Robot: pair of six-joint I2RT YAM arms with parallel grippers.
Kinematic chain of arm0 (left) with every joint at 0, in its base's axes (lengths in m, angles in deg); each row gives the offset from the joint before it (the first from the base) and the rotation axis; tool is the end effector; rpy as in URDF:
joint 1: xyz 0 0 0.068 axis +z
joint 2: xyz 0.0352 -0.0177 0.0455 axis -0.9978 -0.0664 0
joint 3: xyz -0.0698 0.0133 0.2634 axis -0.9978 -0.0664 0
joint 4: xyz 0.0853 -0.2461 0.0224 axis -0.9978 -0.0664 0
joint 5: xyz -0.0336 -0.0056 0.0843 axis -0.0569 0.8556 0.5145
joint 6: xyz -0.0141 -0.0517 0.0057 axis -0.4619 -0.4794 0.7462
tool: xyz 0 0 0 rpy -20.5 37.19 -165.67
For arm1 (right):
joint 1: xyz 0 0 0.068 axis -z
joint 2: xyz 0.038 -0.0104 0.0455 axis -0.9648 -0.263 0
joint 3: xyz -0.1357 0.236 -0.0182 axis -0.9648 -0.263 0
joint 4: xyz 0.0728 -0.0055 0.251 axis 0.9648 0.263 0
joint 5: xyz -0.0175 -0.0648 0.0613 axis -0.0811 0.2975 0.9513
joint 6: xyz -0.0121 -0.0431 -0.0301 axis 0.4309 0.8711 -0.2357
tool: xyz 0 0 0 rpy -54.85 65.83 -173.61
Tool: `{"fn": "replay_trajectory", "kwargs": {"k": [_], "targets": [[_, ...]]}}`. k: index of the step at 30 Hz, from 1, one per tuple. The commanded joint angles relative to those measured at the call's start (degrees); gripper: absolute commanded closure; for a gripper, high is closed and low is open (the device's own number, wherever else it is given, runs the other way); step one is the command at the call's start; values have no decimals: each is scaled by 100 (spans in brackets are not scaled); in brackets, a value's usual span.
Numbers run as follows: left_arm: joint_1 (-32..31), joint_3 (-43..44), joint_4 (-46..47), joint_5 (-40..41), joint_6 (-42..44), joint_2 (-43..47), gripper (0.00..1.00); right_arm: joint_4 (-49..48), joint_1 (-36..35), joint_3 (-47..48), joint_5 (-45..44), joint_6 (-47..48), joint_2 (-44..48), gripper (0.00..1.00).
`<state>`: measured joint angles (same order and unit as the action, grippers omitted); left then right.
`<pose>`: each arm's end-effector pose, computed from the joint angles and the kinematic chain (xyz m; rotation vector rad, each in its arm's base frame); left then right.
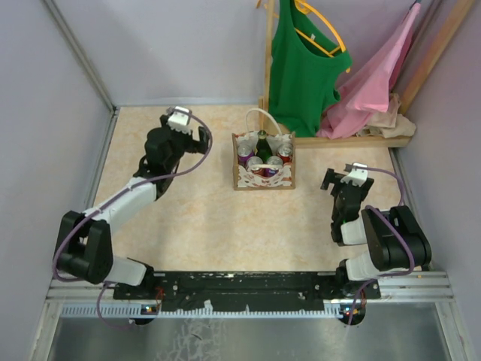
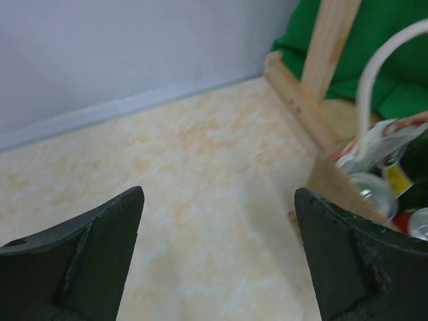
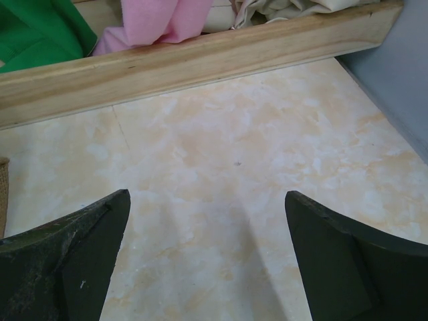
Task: Take the beverage out of the canvas bag
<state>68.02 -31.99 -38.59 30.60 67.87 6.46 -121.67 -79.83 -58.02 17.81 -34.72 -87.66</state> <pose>0.3024 -0.0985 0.2754 0.3013 1.6349 -0.1760 0.2191 0.0058 0.1435 0.2594 1.6530 -0.2233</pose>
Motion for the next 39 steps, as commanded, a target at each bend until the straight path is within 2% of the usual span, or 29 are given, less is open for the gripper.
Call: {"fn": "replay_trajectory", "kwargs": {"k": [1, 5, 13, 16, 25, 30, 39], "targets": [[-399, 1141, -1132, -306, 8, -360, 1, -266, 25, 107, -10, 11, 53, 1], [-593, 2027, -1465, -775, -121, -667, 3, -266, 29, 108, -7, 10, 56, 1], [-1121, 3247, -2134, -1405, -138, -1371, 22, -264, 25, 113, -5, 13, 57, 1], [-1374, 3493, -2426, -1483, -76, -1631, 25, -266, 25, 113, -7, 10, 45, 1], [-1961, 3808, -3192, -1261, 208, -2088, 19, -258, 24, 115, -4, 6, 48, 1], [-2006, 3956, -3784, -1065, 233, -2244, 4, -257, 25, 116, -3, 11, 47, 1], [-2159, 4325, -4815, -604, 145, -2506, 6, -258, 25, 107, -5, 18, 49, 1]]}}
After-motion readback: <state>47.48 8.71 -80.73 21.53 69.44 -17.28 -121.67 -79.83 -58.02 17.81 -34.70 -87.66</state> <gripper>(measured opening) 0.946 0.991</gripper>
